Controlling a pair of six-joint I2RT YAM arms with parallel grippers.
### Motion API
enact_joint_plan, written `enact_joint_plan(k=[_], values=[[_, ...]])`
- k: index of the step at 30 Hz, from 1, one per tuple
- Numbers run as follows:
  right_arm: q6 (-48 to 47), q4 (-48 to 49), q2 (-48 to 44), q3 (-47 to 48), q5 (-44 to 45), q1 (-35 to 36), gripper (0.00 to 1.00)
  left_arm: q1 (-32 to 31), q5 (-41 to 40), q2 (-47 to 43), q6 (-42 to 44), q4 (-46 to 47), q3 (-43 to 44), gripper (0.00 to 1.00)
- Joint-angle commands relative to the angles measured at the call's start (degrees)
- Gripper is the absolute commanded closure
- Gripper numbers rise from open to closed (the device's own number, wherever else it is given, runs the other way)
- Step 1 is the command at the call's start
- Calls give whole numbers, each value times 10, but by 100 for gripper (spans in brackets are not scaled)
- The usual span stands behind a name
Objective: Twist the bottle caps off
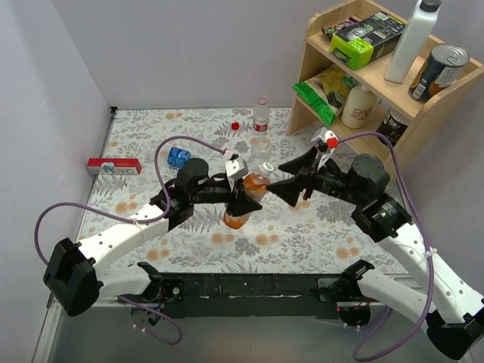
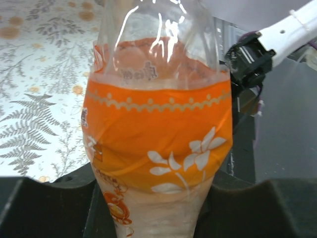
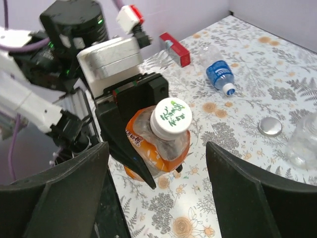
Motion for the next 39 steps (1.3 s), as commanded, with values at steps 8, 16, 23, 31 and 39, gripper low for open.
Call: enact_joint_plan(k=[8,16,23,31,39], values=[[183,13,-20,20,200,27,22,-48,-221,-22,15,-11,-4,69],[162,-13,44,68,354,117,26,-54,-277,-10,-4,-22,3,68],[151,-20,72,82,435,144,27,-59,-284,-1,-13,-25,5,69],[141,8,81,70,461,145,43,-65,-276,8,-15,-27,8,70],[144,-13,103,83,461,145,44,-67,-281,5,-12,-27,7,70]])
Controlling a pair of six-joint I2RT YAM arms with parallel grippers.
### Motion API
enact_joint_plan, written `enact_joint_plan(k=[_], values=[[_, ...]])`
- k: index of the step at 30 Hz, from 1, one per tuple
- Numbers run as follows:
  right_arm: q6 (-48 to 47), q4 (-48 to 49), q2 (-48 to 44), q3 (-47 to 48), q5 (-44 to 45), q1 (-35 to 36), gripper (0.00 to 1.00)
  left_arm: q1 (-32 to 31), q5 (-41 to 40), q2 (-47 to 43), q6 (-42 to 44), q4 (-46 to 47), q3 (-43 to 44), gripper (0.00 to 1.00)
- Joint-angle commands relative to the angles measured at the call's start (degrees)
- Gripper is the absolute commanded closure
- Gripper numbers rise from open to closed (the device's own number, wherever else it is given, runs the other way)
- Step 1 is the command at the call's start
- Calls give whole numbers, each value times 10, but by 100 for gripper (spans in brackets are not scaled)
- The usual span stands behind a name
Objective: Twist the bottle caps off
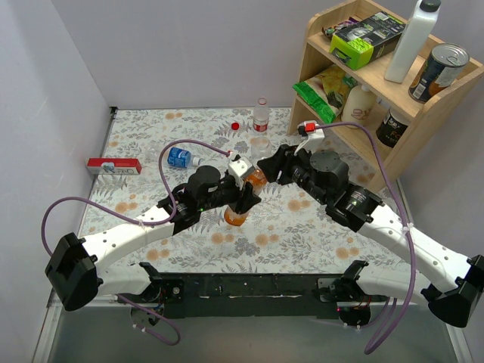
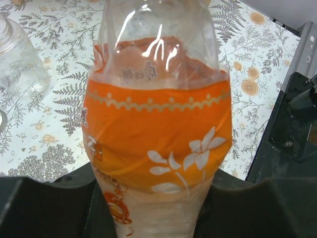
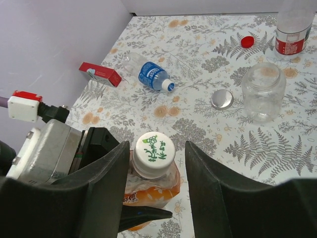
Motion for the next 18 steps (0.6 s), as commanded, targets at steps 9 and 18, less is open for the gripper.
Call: enact_joint_plan(k=[9,18], values=[[-3,50,-9,8,0,2,59,-4,-6,-7,5,3,8,70],[-10,133,-44,-40,-163,-48,99,-1,86,-41,-35,35,3,69]])
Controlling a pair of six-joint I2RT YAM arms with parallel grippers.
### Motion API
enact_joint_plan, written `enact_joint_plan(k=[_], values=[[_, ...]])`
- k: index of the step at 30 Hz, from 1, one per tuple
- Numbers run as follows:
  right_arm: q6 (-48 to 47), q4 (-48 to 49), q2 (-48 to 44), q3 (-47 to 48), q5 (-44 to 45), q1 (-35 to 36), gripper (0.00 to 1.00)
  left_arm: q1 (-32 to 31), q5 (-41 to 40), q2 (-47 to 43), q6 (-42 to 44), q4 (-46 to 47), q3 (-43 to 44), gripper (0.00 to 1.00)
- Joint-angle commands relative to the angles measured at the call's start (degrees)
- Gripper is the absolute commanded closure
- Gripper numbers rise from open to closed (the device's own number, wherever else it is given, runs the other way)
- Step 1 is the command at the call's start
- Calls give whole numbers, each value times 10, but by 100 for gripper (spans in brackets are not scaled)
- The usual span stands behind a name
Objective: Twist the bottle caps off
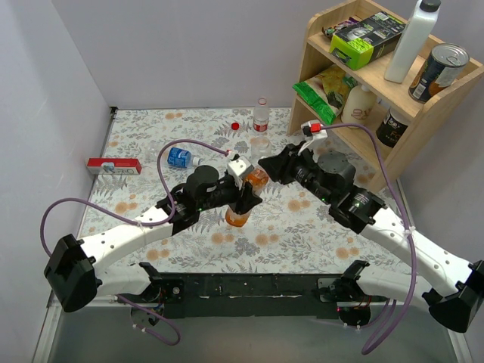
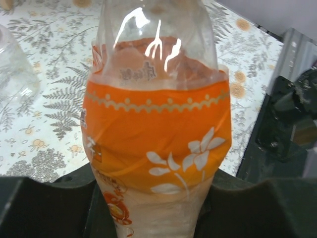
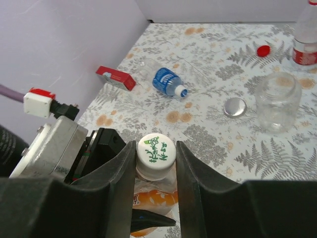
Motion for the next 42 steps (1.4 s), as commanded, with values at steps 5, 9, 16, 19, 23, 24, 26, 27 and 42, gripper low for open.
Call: enact_joint_plan(k=[5,9,16,19,23,24,26,27,42], values=[[-30,143,-53,-36,-309,-98,99,28,222,-78,-56,94,-16,68],[-70,168,-49,-32,-479,-123,99,51,364,-70,-62,112,-10,67],[-79,223,-30,-24,-630,-129,99,52,446,-66,-72,128,-8,67],[-82,233,-21,-20,-658,-130,99,54,458,-63,-69,128,-7,67],[-82,239,-8,-20,-661,-136,99,56,447,-61,-65,124,-8,67],[-82,237,-7,-20,-656,-138,94,55,441,-62,-63,121,-9,67],[-76,234,-4,-19,-637,-148,87,55,397,-62,-47,103,-8,67],[-74,223,-3,-15,-628,-152,74,56,379,-62,-37,94,-6,67],[-70,50,-39,21,-390,-167,13,55,54,-34,43,-18,16,65]])
